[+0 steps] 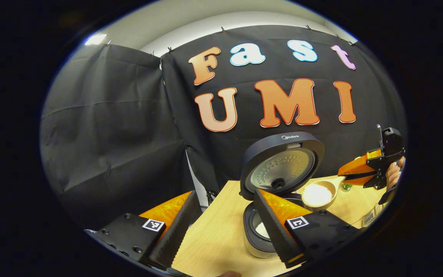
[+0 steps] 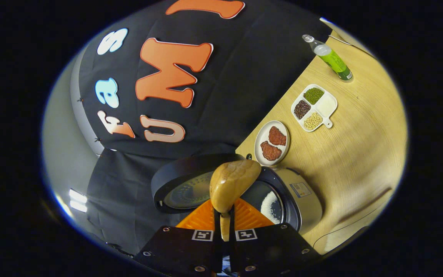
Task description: Close the left gripper, press the button to open the rice cooker; take a wooden spoon from the chopstick holder with the right hand, scoop a spoonful of rice and pour it into the rice cooker, then put the wooden spoon back into the chopstick holder.
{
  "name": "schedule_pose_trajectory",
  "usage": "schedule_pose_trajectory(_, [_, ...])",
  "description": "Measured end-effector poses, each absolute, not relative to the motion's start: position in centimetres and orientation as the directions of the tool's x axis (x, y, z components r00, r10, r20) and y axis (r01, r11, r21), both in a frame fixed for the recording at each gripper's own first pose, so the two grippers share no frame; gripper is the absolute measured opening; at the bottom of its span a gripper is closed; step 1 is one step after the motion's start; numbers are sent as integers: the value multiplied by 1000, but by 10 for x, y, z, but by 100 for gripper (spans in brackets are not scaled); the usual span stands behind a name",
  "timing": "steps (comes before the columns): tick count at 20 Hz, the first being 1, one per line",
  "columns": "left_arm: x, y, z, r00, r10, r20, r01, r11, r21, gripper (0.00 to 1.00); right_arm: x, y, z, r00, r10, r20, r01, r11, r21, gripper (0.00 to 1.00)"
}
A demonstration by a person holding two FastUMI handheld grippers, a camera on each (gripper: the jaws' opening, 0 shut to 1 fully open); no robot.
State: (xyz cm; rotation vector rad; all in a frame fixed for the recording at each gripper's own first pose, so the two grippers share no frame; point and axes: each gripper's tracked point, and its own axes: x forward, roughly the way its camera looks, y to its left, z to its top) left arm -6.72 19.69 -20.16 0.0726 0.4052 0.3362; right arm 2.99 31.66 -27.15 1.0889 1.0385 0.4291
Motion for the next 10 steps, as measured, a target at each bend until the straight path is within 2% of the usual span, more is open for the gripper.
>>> schedule_pose_trajectory(3, [-69,198,-205,858,340,-386,-313,940,134,99,30,322,-286,471,707,-528,157,522,839,6])
schedule_pose_trajectory(4, [-69,198,-205,856,341,-389,-314,940,133,93,29,324,-290,468,697,-544,144,547,825,6])
schedule_pose_trajectory(10, [-70,198,-202,857,346,-381,-316,938,141,93,30,331,-299,477,640,-603,56,662,747,7])
